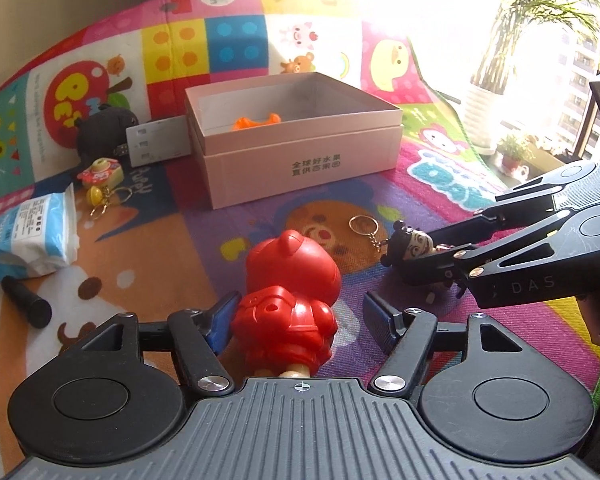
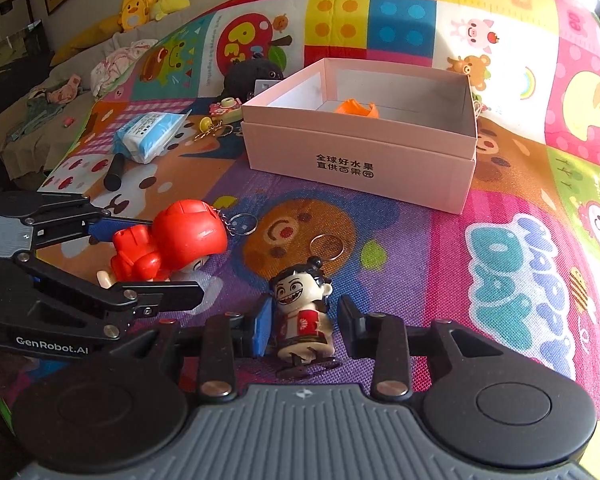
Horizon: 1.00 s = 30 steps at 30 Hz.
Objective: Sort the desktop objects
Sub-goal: 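Grasp the red toy figure with the left tool while the right tool grasps the boy figurine, then lift the red toy with the left tool while the right tool lifts the figurine toward the box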
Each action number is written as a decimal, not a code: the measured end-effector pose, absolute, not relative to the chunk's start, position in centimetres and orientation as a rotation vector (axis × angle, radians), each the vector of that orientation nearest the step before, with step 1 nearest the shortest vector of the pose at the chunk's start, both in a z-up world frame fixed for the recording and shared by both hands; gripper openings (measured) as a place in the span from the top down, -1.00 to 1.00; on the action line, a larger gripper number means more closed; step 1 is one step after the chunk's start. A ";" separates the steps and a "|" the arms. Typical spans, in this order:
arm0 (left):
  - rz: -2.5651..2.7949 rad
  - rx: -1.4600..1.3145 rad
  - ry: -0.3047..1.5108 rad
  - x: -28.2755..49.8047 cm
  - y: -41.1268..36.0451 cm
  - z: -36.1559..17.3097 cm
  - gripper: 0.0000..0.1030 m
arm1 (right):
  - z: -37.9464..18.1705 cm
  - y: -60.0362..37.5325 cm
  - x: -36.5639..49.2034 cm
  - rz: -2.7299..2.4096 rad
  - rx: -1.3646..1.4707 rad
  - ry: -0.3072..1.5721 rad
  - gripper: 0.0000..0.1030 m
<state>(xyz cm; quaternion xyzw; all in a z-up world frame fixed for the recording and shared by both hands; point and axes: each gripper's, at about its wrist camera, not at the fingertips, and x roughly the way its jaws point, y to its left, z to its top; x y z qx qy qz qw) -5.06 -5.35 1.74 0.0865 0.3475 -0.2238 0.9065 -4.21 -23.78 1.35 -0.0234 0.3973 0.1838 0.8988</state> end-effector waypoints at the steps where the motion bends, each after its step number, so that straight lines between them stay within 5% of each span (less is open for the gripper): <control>1: -0.460 0.182 0.719 -4.9 -5.4 1.6 -0.40 | 1.3 -23.7 -4.2 0.382 -0.050 0.825 0.26; 8: -0.435 0.201 0.731 -4.2 -5.4 0.9 -0.05 | 1.2 -23.2 -4.2 0.368 -0.094 0.824 0.31; 10: -0.435 0.202 0.732 -4.2 -5.4 0.9 -0.05 | 1.4 -23.2 -4.4 0.375 -0.102 0.833 0.44; 19: -0.442 0.216 0.661 -5.4 -5.0 3.8 -0.05 | 3.4 -25.0 -5.1 0.382 -0.019 0.808 0.46; 30: -0.466 0.215 0.372 -0.7 -8.3 12.4 -0.05 | 12.8 -30.4 -6.3 0.326 0.141 0.461 0.46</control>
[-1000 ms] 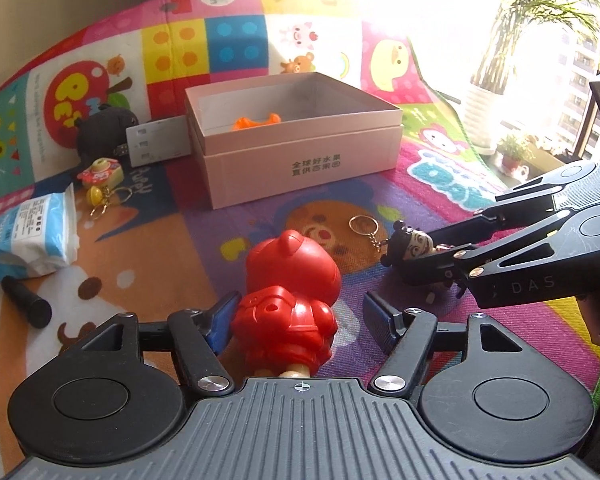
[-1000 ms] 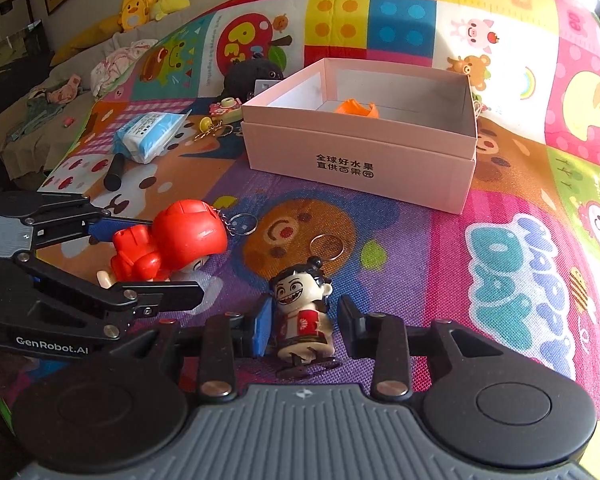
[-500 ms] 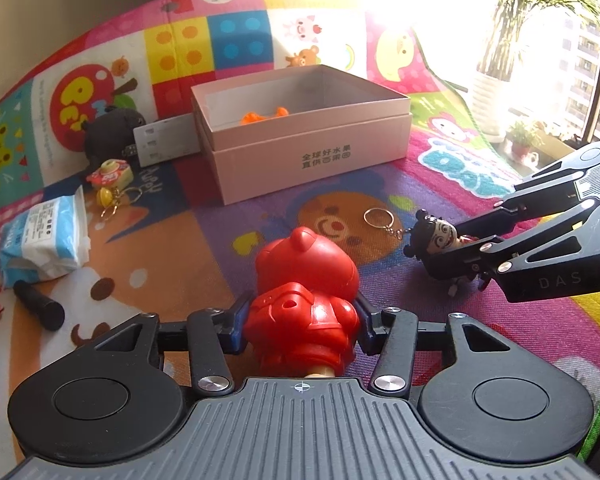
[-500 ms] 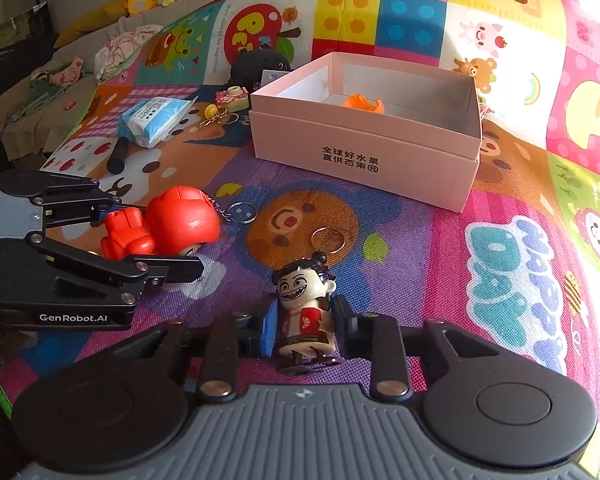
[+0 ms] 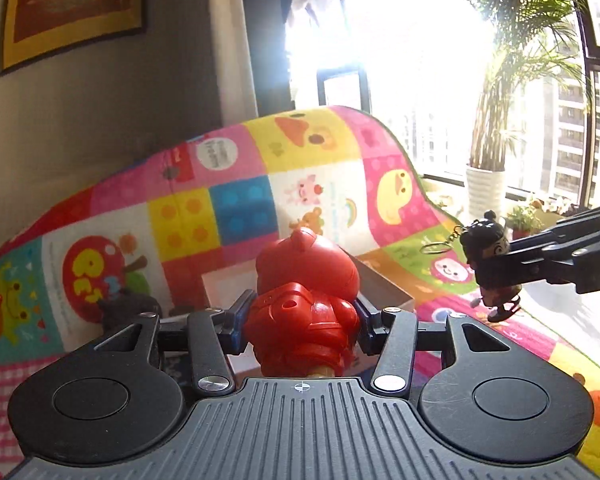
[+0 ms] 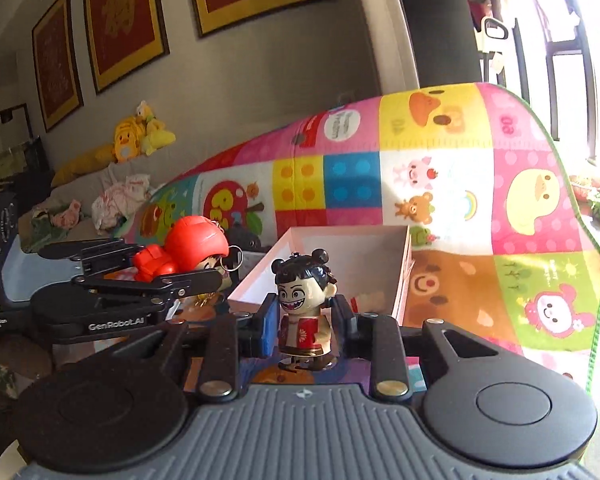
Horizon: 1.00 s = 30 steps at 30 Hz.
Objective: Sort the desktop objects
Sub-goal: 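Lift the red toy with the left tool while the right tool lifts the figurine toward the box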
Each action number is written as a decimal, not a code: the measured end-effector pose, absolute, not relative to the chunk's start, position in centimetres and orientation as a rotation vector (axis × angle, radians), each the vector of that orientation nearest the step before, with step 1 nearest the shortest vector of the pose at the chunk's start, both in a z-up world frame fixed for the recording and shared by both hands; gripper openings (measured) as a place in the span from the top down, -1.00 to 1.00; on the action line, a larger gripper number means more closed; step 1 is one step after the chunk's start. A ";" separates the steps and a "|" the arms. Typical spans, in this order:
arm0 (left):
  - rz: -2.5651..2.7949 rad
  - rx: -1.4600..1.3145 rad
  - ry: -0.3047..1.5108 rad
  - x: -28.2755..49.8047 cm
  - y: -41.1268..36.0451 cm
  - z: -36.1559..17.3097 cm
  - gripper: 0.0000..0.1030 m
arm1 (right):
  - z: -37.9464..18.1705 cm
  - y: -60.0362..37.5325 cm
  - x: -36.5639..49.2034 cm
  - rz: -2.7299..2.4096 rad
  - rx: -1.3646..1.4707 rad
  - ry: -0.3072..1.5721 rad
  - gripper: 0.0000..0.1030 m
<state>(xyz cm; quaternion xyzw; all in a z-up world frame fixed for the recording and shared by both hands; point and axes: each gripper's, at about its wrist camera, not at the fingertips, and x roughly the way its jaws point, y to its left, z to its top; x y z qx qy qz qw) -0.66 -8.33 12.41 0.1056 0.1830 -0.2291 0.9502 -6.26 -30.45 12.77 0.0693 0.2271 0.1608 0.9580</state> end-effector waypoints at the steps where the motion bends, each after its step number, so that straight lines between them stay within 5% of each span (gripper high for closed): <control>1: -0.474 0.220 0.373 0.3 -8.9 12.5 -0.05 | 12.9 -30.7 -6.3 0.323 0.140 0.454 0.46; 11: -0.485 0.103 0.563 10.8 -13.2 8.6 -0.08 | 9.3 -32.1 -4.6 0.283 0.174 0.552 0.46; 14: -0.502 0.035 0.607 11.9 -12.3 7.9 -0.45 | 8.4 -32.2 -4.2 0.268 0.186 0.576 0.46; 19: -0.426 0.015 0.534 8.6 -8.0 8.2 -0.78 | 7.5 -31.9 -3.5 0.274 0.184 0.613 0.46; 30: -0.291 -0.027 0.567 -0.5 -0.1 3.3 -0.87 | 10.0 -29.0 1.1 0.272 0.132 0.639 0.46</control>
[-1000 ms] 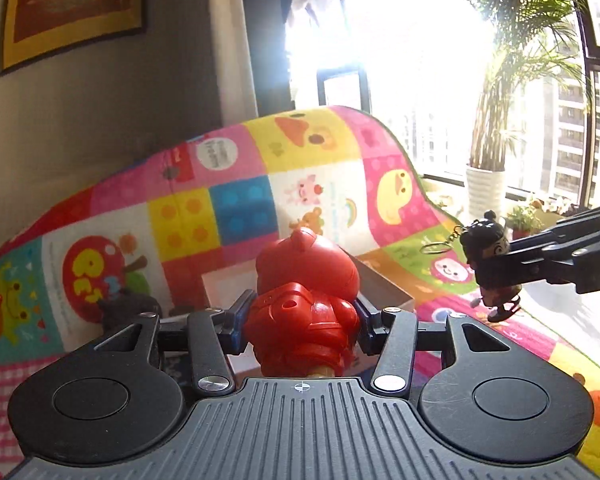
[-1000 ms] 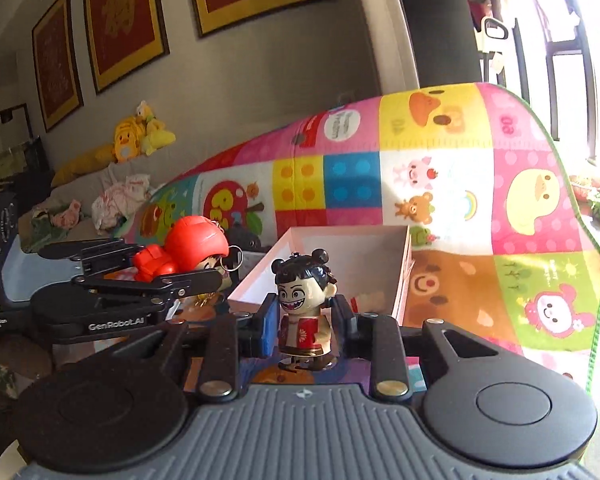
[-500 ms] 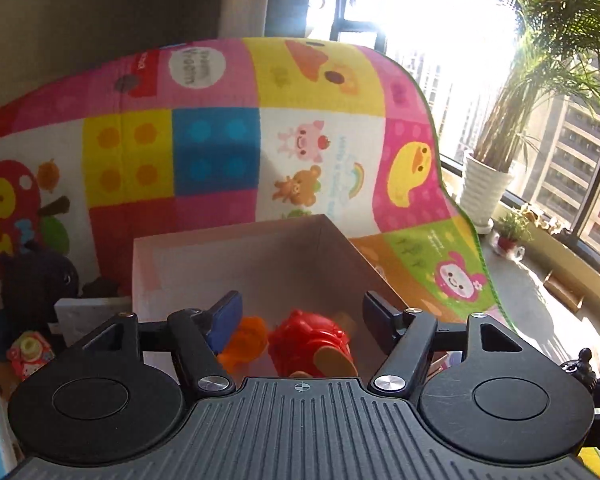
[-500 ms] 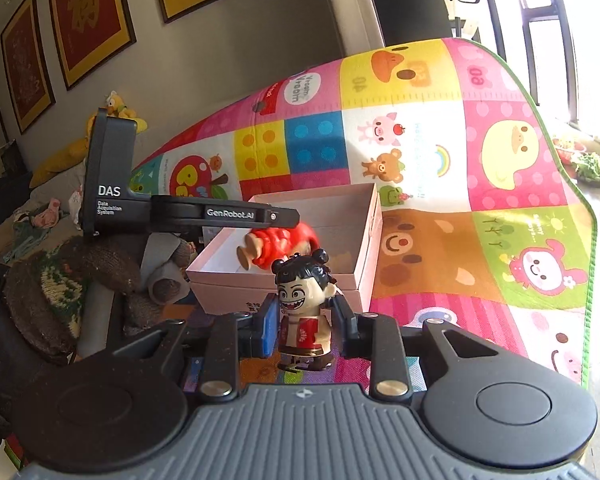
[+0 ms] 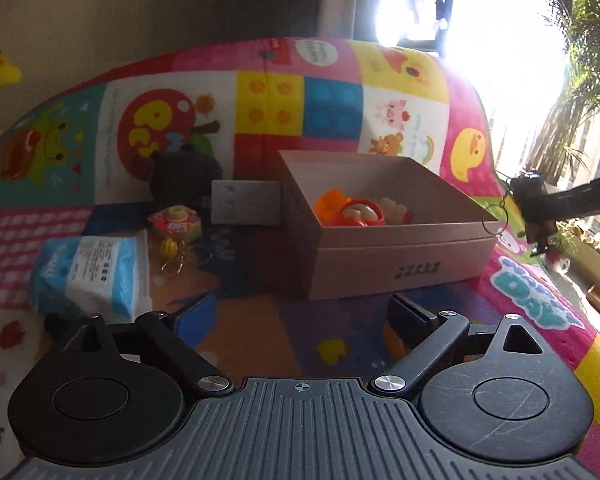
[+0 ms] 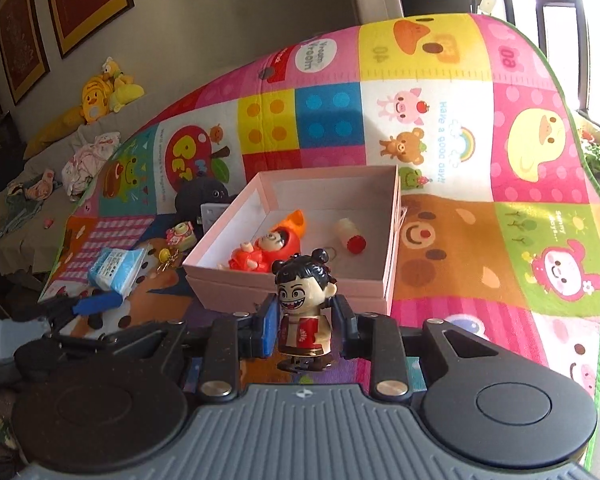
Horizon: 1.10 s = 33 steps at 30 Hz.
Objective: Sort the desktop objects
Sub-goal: 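Lift the red toy with the left tool while the right tool lifts the figurine toward the box, then release the figurine into the pink box, then grasp the black plush cat with right tool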
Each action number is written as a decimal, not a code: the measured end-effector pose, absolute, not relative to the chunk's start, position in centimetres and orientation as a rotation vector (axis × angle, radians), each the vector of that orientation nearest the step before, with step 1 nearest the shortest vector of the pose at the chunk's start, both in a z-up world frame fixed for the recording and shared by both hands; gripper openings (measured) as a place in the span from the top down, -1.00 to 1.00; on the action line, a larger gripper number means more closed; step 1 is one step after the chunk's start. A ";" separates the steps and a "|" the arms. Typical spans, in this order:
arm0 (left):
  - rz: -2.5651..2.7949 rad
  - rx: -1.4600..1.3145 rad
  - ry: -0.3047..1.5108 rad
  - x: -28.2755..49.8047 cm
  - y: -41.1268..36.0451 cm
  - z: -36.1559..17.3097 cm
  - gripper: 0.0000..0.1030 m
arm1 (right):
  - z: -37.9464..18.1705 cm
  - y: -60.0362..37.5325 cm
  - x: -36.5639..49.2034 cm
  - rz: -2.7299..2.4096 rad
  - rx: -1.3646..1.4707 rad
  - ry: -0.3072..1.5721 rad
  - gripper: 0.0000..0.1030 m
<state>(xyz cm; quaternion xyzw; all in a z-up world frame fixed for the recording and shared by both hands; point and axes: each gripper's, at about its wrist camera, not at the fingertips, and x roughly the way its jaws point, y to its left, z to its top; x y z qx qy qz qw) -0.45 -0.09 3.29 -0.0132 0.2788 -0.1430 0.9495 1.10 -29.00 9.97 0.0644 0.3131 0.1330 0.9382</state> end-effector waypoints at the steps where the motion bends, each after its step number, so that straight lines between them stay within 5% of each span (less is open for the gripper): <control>1: -0.281 -0.037 0.572 -0.7 0.4 3.0 -0.87 | 10.8 -29.0 2.0 0.272 0.138 0.628 0.46; 17: -0.107 -0.114 0.574 -0.9 5.9 1.8 -0.94 | 8.2 -24.4 10.0 0.193 0.043 0.780 0.29; 25: -0.075 -0.188 0.562 -0.5 7.7 1.5 -0.97 | 10.9 -12.8 16.1 0.376 -0.021 0.791 -0.89; 33: -0.155 -0.251 0.571 -0.5 7.8 1.3 -0.98 | 6.5 -2.1 27.9 0.291 -0.057 0.886 -0.94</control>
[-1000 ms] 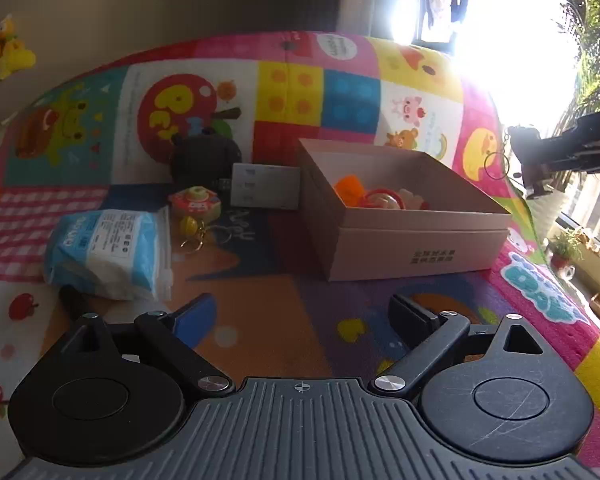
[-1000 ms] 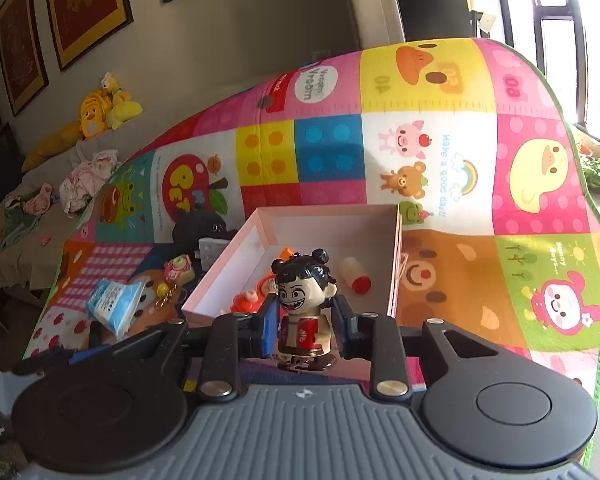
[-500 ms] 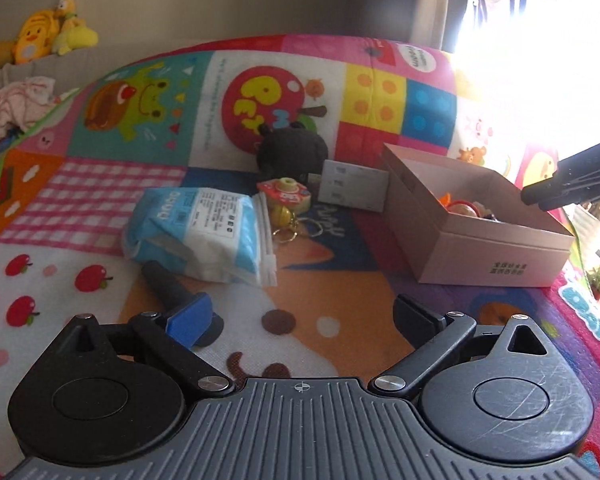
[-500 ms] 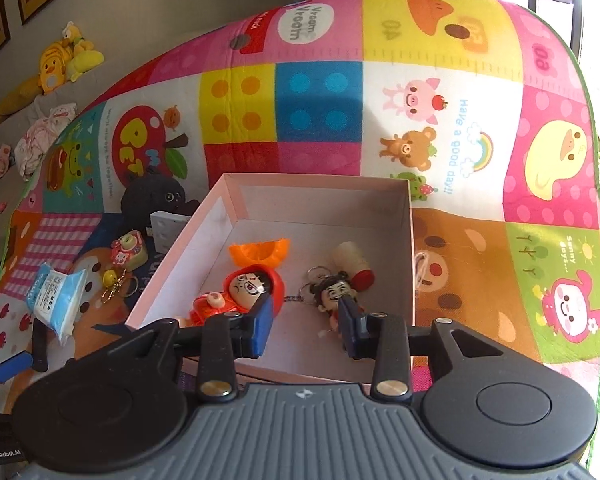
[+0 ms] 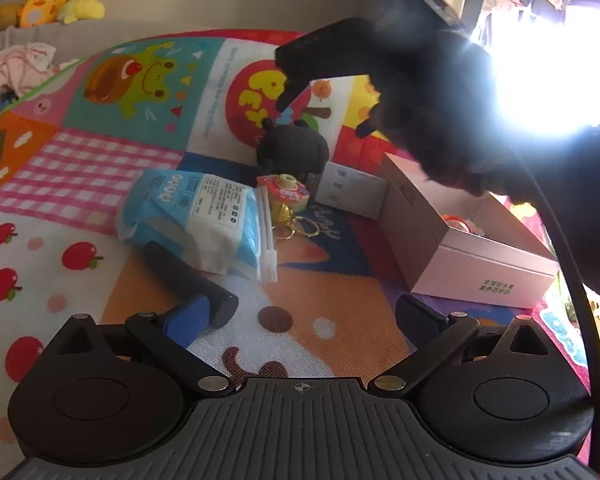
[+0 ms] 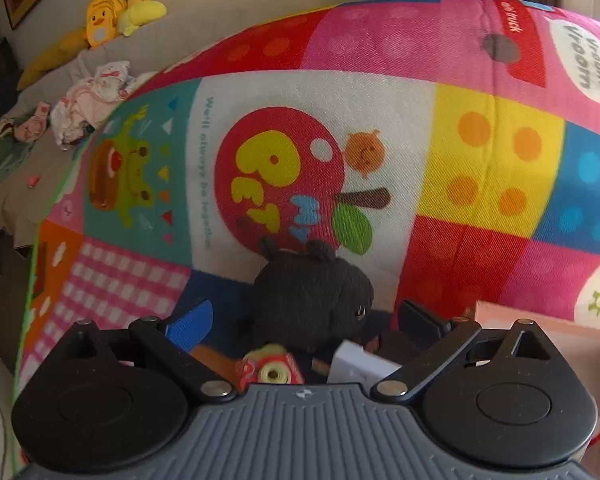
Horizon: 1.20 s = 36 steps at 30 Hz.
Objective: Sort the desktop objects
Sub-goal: 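Lift the black plush cat with the right tool and hold it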
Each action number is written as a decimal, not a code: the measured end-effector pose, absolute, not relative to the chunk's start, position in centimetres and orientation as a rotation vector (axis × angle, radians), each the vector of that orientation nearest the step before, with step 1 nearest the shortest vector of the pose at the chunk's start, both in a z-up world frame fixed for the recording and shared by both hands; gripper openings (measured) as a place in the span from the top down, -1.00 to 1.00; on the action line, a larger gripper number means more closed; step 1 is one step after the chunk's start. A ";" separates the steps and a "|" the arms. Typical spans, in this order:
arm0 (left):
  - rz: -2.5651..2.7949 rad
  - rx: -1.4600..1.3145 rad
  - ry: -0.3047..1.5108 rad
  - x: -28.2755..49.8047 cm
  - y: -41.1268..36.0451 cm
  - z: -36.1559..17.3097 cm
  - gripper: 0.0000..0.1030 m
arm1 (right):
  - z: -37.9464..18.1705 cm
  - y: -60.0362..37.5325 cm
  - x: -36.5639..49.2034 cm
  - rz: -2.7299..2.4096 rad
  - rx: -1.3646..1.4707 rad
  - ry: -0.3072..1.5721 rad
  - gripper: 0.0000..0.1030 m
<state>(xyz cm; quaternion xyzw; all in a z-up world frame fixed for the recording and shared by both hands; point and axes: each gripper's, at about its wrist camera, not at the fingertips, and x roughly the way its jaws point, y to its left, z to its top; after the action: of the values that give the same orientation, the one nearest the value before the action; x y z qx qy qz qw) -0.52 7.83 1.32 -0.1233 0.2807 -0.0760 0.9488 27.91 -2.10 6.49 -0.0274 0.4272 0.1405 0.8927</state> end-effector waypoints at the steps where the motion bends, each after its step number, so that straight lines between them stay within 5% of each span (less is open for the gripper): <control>1: -0.156 -0.263 0.572 -0.5 8.0 1.3 -0.98 | 5.7 -1.6 28.8 0.265 -0.057 0.900 -0.97; 5: -0.156 -0.317 0.583 -0.2 8.7 1.3 -0.98 | 2.8 -0.7 31.1 0.248 -0.011 1.017 -0.93; 7: -0.160 -0.323 0.581 -0.2 8.7 1.2 -0.98 | 2.1 -0.3 30.5 0.278 -0.038 1.061 -0.69; 13: -0.197 -0.292 0.580 -0.2 7.9 1.1 -0.99 | 3.0 -0.7 23.9 0.464 -0.127 1.108 -0.61; 24: -0.193 -0.265 0.591 -0.2 7.4 0.7 -1.00 | 16.5 -11.5 9.2 0.647 -0.018 0.713 -0.62; 36: -0.188 -0.102 0.588 -1.4 4.0 2.0 -1.00 | 5.1 -21.9 1.6 0.464 -0.083 1.119 -0.63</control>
<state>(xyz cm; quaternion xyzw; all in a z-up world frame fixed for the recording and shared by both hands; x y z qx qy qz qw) -1.39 3.95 1.97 -0.0501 0.2891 -0.0924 0.9515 1.59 -21.93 5.10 -0.0389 0.5258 0.2181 0.8213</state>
